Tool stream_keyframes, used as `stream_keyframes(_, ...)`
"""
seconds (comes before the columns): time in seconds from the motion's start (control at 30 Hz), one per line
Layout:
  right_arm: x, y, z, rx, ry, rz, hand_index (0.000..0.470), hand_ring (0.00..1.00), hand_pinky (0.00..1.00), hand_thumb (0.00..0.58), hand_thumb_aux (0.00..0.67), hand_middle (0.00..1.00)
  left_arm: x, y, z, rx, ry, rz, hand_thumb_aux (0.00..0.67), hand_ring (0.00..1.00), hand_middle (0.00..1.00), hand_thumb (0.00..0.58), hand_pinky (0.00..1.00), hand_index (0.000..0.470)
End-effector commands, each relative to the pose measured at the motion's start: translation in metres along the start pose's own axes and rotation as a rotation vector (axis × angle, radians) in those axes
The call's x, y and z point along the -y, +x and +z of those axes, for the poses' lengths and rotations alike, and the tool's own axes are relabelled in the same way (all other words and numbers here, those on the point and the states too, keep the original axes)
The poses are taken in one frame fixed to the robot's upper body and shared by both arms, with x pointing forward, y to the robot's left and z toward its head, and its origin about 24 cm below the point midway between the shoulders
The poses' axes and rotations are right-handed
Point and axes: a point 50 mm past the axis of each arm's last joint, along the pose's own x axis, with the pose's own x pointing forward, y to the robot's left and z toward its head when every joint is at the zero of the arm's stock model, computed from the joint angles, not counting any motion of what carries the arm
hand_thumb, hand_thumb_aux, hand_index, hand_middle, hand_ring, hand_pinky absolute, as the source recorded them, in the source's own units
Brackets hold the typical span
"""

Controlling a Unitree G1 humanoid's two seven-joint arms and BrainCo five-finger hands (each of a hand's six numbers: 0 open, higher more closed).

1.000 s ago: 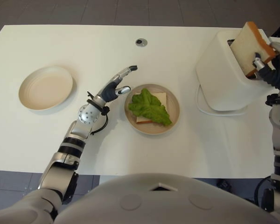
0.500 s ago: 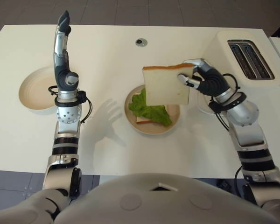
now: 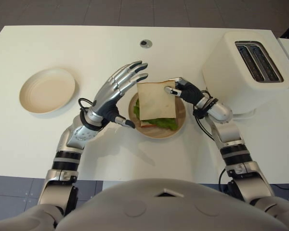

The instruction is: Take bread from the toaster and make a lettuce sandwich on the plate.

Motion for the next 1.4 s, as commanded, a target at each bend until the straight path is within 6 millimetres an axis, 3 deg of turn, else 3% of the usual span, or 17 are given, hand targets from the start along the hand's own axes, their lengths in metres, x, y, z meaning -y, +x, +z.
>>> stream_keyframes(0.03,0.003,-0.007,-0.006,-0.058,-0.093,-0.019,0.47,1.0,1.0,0.58,0.67,1.0,0.032,-0.014,0.0,-0.034,-0.046,-0.276,0.0,0.0,0.0,0.0,0.0,0.0)
stream_keyframes(0.43,-0.008,-0.003,-0.012,-0.1,-0.35,0.055,0.47,1.0,1.0,0.58,0.67,1.0,0.085,-0.04,-0.006,-0.075,-0.125,-0.712,0.079,0.0,0.0,0.128,0.0,0.055)
stream_keyframes(0.47,-0.007,-0.003,-0.01,-0.092,-0.383,0.05,0.428,0.6,0.6,0.575,0.61,0.6,0.087,-0.042,-0.006,-0.084,-0.138,-0.724,0.1,0.0,0.0,0.16,0.0,0.07)
stream_keyframes(0.5,-0.005,-0.004,-0.007,-0.067,-0.424,0.026,0.116,0.0,0.0,0.251,0.166,0.0,0.089,-0.044,-0.006,-0.093,-0.156,-0.742,0.102,0.0,0.0,0.164,0.0,0.072)
stream_keyframes(0.53,0.0,-0.005,-0.002,-0.048,-0.453,-0.006,0.0,0.0,0.0,0.0,0.0,0.0,0.091,-0.047,-0.006,-0.1,-0.173,-0.755,0.123,0.0,0.0,0.194,0.0,0.087)
stream_keyframes(0.73,0.07,-0.035,0.041,0.05,-0.769,-0.53,0.0,0.0,0.0,0.0,0.0,0.0,0.09,-0.062,-0.005,-0.167,-0.217,-0.796,0.315,0.0,0.0,0.417,0.0,0.221)
stream_keyframes(0.9,0.054,-0.053,0.043,0.087,-0.776,-0.542,0.0,0.0,0.0,0.0,0.0,0.0,0.065,-0.041,-0.007,-0.134,-0.175,-0.611,0.344,0.0,0.0,0.443,0.0,0.241)
stream_keyframes(1.03,0.029,-0.059,0.037,0.089,-0.684,-0.387,0.0,0.0,0.0,0.0,0.0,0.0,0.033,-0.006,0.007,-0.035,-0.204,-0.29,0.026,0.0,0.0,0.045,0.0,0.018)
stream_keyframes(1.07,0.023,-0.062,0.037,0.09,-0.637,-0.331,0.0,0.15,0.15,0.0,0.0,0.15,0.025,-0.002,0.012,-0.013,-0.223,-0.239,0.0,0.0,0.0,0.0,0.0,0.0)
stream_keyframes(1.1,0.015,-0.066,0.038,0.095,-0.571,-0.252,0.0,1.0,1.0,0.0,0.0,1.0,0.019,0.0,0.016,-0.002,-0.241,-0.212,0.0,0.0,0.0,0.0,0.0,0.0)
stream_keyframes(1.2,-0.016,-0.082,0.044,0.143,-0.428,0.027,0.009,1.0,1.0,0.023,0.013,1.0,-0.001,-0.004,0.035,0.005,-0.464,-0.146,0.0,0.0,0.0,0.0,0.0,0.0)
stream_keyframes(1.23,-0.031,-0.093,0.046,0.173,-0.38,0.165,0.186,1.0,1.0,0.368,0.265,1.0,-0.005,-0.012,0.048,0.026,-0.629,-0.176,0.158,0.0,0.0,0.241,0.0,0.111)
stream_keyframes(1.27,-0.044,-0.104,0.048,0.198,-0.333,0.278,0.286,1.0,1.0,0.491,0.407,1.0,-0.006,-0.02,0.059,0.038,-0.771,-0.209,0.413,0.0,0.0,0.494,0.0,0.289)
stream_keyframes(1.3,-0.054,-0.114,0.05,0.222,-0.279,0.37,0.387,1.0,1.0,0.562,0.552,1.0,-0.003,-0.028,0.065,0.027,-0.879,-0.254,0.573,0.0,0.0,0.568,0.0,0.402)
stream_keyframes(1.33,-0.062,-0.122,0.052,0.236,-0.231,0.441,0.47,1.0,1.0,0.58,0.67,1.0,0.003,-0.038,0.066,-0.009,-0.95,-0.303,0.67,0.22,0.22,0.58,0.22,0.47)
stream_keyframes(1.37,-0.067,-0.127,0.051,0.237,-0.197,0.491,0.47,1.0,1.0,0.58,0.67,1.0,0.011,-0.046,0.066,-0.051,-1.016,-0.352,0.67,1.0,1.0,0.58,1.0,0.47)
stream_keyframes(1.4,-0.071,-0.129,0.049,0.228,-0.178,0.528,0.47,1.0,1.0,0.58,0.67,1.0,0.021,-0.054,0.065,-0.095,-1.05,-0.416,0.67,1.0,1.0,0.58,1.0,0.47)
